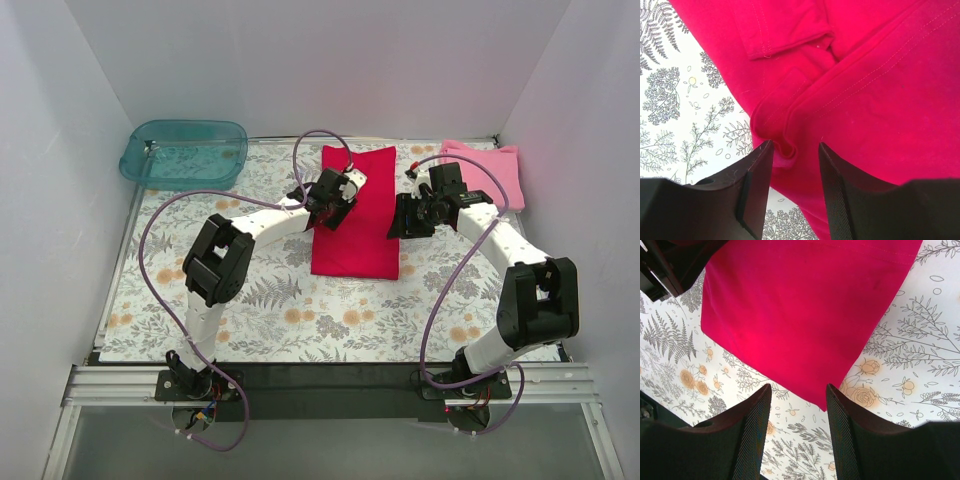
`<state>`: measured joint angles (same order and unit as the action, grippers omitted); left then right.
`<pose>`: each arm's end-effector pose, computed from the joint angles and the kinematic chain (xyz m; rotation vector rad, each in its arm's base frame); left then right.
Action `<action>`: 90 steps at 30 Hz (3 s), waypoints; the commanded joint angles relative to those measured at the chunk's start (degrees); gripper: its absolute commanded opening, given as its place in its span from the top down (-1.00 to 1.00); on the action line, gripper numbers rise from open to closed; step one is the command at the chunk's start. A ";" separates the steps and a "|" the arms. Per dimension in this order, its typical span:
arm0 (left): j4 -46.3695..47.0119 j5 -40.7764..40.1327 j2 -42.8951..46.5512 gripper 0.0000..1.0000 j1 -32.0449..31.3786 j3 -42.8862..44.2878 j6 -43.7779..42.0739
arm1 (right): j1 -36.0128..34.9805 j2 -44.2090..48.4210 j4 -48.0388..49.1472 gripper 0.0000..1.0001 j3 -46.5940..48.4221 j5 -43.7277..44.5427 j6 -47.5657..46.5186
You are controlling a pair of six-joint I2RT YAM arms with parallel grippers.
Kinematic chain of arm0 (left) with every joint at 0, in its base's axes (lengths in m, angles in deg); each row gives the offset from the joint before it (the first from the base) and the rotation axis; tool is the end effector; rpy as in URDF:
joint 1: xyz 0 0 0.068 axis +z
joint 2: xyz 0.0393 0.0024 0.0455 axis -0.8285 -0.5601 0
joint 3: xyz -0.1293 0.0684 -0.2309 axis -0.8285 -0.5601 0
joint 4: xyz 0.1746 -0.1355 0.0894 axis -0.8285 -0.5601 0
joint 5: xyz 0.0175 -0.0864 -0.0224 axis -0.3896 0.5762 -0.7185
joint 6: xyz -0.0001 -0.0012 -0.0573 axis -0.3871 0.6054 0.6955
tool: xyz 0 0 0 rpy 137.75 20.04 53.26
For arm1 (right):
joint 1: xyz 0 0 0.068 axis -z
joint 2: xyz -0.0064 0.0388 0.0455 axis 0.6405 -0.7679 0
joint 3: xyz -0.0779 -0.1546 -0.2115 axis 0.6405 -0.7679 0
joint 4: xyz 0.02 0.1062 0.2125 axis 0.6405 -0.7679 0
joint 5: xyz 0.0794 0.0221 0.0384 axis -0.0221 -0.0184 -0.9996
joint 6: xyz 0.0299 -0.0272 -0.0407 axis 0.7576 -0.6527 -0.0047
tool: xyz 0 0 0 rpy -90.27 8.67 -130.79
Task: Fold and stack the t-shirts
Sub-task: Fold the tshirt
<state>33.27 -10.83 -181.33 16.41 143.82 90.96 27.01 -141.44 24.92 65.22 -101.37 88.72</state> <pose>0.3524 -0.2820 0.1992 0.1562 2.4216 -0.3439 0.2952 0.0819 0.2582 -0.2373 2.5011 0.6109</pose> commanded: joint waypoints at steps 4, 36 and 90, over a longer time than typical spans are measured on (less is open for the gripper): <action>0.07 -1.20 2.32 0.24 0.24 1.46 0.05 | 0.16 2.66 0.00 0.07 -1.31 -0.74 -0.67; -0.37 -8.15 -3.48 1.00 1.91 8.04 5.23 | 1.13 2.84 -0.17 0.08 -2.63 -0.47 -1.28; -12.50 13.65 13.21 0.50 2.09 -22.09 38.81 | 4.64 -28.63 10.29 0.97 20.48 4.18 -2.78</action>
<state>22.47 2.78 -168.61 18.51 123.14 129.69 31.16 -169.84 33.97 82.79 -97.61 86.89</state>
